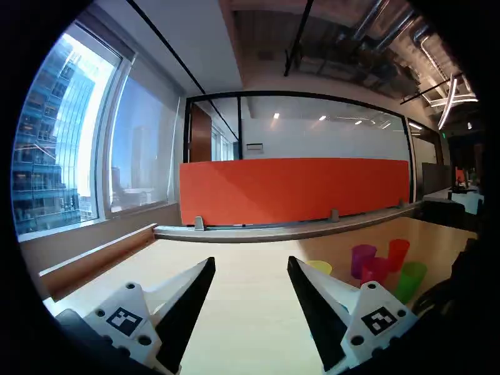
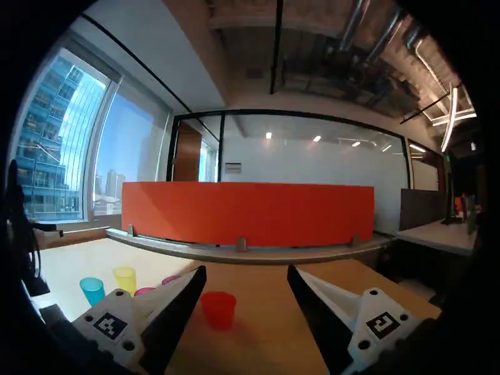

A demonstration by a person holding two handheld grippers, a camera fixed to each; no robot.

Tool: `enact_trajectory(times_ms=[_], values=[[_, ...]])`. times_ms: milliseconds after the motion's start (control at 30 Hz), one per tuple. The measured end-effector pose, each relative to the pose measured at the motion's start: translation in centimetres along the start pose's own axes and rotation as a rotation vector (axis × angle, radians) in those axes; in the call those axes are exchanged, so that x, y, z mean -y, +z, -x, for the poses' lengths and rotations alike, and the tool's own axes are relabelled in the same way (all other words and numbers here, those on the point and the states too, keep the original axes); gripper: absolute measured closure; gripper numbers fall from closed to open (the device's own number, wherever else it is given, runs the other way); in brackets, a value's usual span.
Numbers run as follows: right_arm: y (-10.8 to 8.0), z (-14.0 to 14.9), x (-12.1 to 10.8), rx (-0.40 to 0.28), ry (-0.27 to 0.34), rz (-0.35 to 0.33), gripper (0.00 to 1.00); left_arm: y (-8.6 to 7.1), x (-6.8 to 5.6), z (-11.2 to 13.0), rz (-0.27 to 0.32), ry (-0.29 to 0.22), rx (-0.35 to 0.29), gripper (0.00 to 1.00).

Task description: Pour water

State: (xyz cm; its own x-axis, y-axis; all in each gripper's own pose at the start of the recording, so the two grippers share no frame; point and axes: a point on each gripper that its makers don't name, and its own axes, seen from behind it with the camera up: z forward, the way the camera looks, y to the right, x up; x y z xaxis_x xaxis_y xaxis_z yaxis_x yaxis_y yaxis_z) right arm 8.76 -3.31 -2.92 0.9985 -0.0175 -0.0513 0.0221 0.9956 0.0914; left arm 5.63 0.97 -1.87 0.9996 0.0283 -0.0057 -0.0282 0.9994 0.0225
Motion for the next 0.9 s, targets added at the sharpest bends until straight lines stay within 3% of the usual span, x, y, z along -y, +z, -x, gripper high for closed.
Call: enact_trajectory(times_ms=[400, 900], values=[[0.3, 0.6, 0.0, 0.029, 0.002, 0.019, 0.00, 0.8, 0.5, 3.0, -0.003, -0.018, 0.006, 0.15], [0.1, 0.6, -0.1, 0.046, -0.019, 0.034, 0.00, 1.6, 1.2, 4.7, 0.003, -0.008, -0.016, 0.15]])
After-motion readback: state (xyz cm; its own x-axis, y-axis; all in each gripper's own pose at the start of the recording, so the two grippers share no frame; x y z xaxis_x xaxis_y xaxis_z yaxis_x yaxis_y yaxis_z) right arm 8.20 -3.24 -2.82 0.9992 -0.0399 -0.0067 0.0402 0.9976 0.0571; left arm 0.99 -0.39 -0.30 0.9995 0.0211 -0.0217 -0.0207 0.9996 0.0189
